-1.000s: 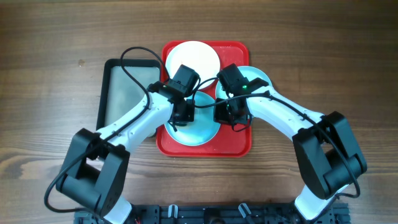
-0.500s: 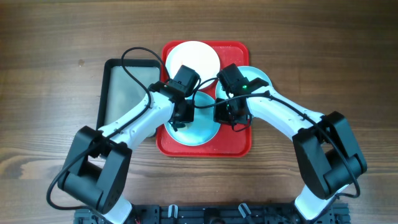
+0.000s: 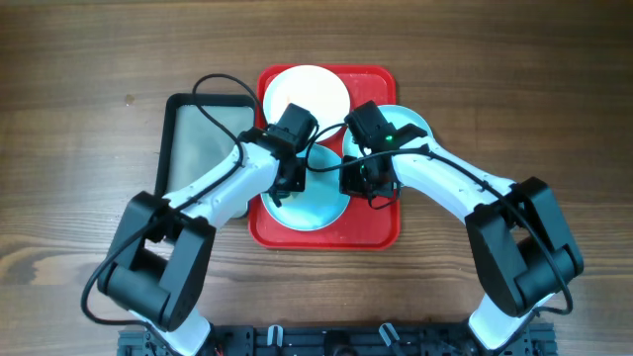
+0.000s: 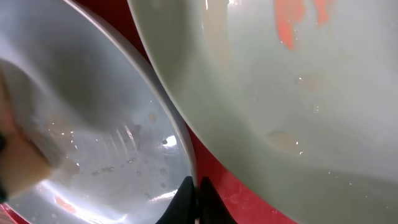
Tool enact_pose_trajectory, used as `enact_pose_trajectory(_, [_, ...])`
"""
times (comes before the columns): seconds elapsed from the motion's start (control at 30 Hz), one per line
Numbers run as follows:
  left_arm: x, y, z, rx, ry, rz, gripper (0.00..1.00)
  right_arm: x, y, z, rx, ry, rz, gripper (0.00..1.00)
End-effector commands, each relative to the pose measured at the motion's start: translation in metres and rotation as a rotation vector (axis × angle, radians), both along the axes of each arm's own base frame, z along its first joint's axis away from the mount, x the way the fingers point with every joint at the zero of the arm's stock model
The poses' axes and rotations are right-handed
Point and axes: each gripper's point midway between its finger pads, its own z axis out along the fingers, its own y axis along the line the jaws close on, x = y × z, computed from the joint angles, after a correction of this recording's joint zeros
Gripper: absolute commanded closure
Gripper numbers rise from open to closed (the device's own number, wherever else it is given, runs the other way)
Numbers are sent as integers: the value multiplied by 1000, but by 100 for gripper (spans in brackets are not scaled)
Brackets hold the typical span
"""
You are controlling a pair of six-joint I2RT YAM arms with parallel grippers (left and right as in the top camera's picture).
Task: Clean dirty plates on tray and stack at the side
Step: 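Scrub the blue plate surface with the sponge in the left gripper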
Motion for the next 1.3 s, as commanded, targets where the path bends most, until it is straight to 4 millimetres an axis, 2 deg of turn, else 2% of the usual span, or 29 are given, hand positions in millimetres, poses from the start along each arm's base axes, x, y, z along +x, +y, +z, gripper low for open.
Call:
enact_pose_trajectory(0.0, [18,3,27,13,-93,-43,96,-3,2,-6,0,13,19,96])
enact_pose_trajectory(0.37, [14,4,11,33,-48,-56,96,-3,2,-6,-1,13,19,96])
enact_pose_trajectory(0.53, [10,3,-11,44,4,-60,96,-3,2,-6,-1,12,20,96])
enact_pose_trajectory(0.83, [-2,-11,-43,-20,107,-74,96,-2,3,-5,3,7,20,96])
enact_pose_trajectory(0.93, [-11,-19,-53,-68,164,-81,96,-2,3,-5,3,7,20,96])
enact_pose_trajectory(1.27, [-27,-45,-53,-210,247,-105,96,-1,3,-5,4,6,20,96])
